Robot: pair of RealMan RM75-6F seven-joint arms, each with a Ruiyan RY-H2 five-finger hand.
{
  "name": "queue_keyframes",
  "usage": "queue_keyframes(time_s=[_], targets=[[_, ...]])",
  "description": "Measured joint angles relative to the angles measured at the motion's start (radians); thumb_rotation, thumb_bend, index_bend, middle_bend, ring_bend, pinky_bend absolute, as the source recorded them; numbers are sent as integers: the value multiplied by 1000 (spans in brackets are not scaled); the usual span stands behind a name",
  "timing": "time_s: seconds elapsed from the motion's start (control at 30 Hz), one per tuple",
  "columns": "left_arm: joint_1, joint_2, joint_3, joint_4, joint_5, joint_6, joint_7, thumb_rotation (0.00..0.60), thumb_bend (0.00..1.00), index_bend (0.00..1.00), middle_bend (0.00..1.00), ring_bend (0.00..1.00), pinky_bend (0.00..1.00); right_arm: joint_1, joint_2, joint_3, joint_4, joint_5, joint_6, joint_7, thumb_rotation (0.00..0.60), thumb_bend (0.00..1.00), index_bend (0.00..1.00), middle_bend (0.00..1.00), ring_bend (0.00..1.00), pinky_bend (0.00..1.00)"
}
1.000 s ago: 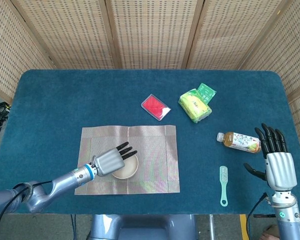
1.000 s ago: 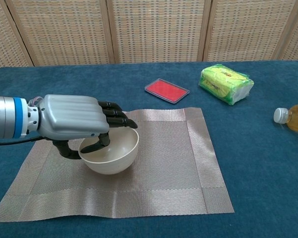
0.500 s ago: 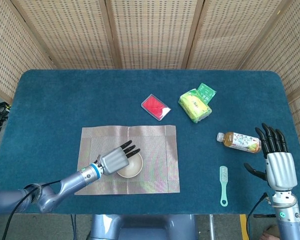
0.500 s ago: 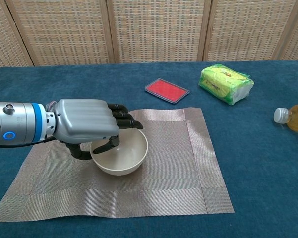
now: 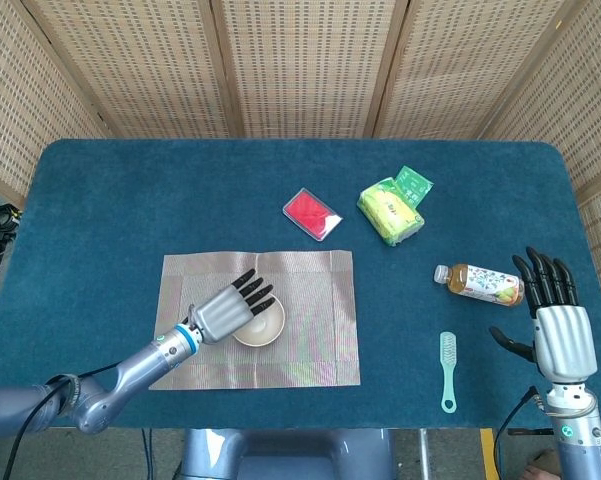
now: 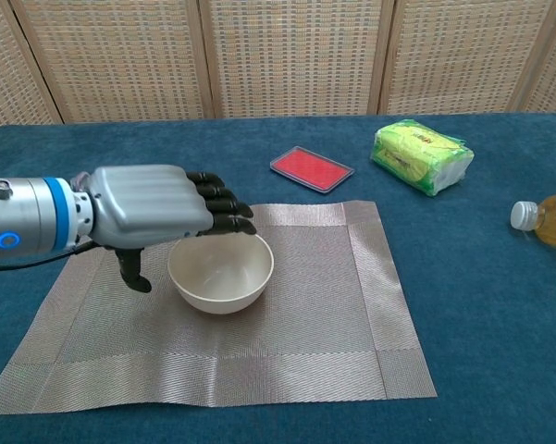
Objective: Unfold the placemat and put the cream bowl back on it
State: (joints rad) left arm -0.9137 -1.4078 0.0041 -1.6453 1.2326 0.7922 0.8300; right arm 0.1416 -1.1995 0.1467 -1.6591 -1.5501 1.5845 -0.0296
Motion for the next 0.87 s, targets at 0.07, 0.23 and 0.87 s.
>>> queue_keyframes(time_s=[0.07, 0.23, 0.87], targets=[[14, 37, -4, -26, 30, 41, -44, 600, 0, 0, 0, 0, 0, -1, 2, -1, -3, -4, 1, 2, 600, 0, 0, 0, 0, 0], [79, 127, -16, -80, 98, 190, -134, 600, 0, 0, 0, 0, 0, -4, 5, -4, -8, -14, 10, 3, 600, 0, 0, 0, 0, 0], [625, 216, 23, -148, 113, 853, -494, 600, 0, 0, 0, 0, 0, 1, 1, 11, 18, 32, -20, -89, 600, 0, 0, 0, 0, 0]])
